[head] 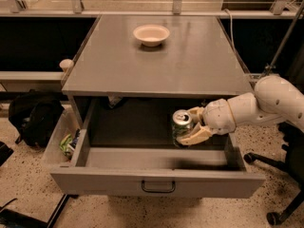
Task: Place green can into top drawer
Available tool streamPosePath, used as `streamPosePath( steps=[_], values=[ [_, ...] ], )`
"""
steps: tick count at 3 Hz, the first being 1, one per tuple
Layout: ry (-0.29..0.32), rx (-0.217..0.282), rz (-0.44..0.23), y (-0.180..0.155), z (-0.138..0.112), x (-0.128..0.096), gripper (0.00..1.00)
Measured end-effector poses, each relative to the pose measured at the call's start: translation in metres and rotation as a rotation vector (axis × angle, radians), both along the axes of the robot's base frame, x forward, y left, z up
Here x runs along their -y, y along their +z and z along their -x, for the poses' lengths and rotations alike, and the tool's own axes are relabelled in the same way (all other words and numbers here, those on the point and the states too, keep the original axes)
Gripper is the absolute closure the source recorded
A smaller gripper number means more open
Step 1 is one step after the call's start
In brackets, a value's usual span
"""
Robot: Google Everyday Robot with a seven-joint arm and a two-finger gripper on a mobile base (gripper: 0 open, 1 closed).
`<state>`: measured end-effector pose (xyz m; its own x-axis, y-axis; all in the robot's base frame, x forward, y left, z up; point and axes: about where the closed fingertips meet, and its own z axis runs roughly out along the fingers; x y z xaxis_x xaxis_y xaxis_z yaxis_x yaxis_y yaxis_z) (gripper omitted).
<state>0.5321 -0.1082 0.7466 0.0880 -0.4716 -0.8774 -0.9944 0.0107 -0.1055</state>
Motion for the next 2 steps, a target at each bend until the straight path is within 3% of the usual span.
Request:
streamPosePath(
  steps=[2],
  values=[
    [0.007,-0.121,-0.121,-0.058,0.014,-0.024,1.00]
  ],
)
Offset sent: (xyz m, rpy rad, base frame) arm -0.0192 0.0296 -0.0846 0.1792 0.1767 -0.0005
